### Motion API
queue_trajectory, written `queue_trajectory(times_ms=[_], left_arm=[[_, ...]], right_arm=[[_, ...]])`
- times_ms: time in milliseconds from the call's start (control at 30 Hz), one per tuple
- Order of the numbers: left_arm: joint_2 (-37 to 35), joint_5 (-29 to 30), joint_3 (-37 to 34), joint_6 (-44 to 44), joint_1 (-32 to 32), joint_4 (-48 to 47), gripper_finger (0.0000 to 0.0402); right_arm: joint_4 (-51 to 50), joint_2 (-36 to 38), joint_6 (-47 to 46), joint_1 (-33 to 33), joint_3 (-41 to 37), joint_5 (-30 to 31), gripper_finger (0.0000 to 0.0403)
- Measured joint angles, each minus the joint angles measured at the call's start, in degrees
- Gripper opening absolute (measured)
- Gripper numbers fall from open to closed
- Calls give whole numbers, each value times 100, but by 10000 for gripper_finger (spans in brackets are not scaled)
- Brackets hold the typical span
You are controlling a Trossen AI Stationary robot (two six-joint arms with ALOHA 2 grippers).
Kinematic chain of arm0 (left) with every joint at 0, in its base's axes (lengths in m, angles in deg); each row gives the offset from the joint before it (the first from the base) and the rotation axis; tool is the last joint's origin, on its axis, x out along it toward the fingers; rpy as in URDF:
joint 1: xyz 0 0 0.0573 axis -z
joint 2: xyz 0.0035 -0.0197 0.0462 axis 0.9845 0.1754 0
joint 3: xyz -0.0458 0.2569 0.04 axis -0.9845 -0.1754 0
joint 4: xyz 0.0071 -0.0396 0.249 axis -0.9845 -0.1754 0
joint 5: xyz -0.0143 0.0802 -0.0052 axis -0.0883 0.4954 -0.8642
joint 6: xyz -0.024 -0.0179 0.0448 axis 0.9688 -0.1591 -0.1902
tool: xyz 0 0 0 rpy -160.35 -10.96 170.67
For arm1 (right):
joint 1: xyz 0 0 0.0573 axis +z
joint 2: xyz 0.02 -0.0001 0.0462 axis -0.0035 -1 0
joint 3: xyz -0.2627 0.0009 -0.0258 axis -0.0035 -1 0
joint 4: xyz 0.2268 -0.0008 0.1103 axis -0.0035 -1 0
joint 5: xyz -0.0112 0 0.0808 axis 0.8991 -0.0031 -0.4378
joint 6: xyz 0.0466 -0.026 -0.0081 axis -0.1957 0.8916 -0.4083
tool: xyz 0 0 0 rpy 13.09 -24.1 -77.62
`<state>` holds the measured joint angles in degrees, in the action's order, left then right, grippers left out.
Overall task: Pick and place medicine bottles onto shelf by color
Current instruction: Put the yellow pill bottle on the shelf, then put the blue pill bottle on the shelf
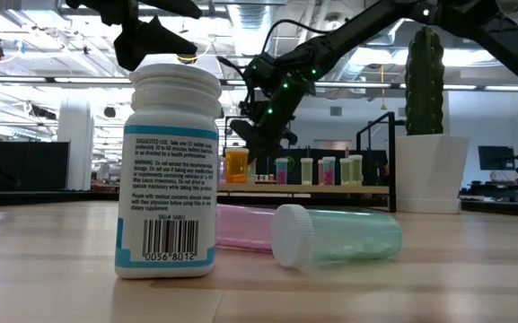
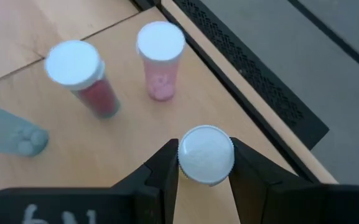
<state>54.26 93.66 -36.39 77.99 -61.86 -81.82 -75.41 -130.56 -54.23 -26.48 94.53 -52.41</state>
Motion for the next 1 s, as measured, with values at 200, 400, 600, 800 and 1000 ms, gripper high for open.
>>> queue_trajectory(times_ms=[200,400,600,800,1000], left_arm=[[0,0,0,-5,1,-20,245],[0,0,0,-14,1,-20,245],[0,-9,2,-19,1,-21,245],[0,-18,2,-19,1,-26,245],[0,-74,2,-13,0,-77,245]], right_arm=[[41,-2,0,13,-13,-2,137],[40,-2,0,12,-13,-2,161],[8,-2,108,28,19,-2,215],[-860,6,440,114,785,-17,254],[-2461,6,496,351,1949,-19,255]])
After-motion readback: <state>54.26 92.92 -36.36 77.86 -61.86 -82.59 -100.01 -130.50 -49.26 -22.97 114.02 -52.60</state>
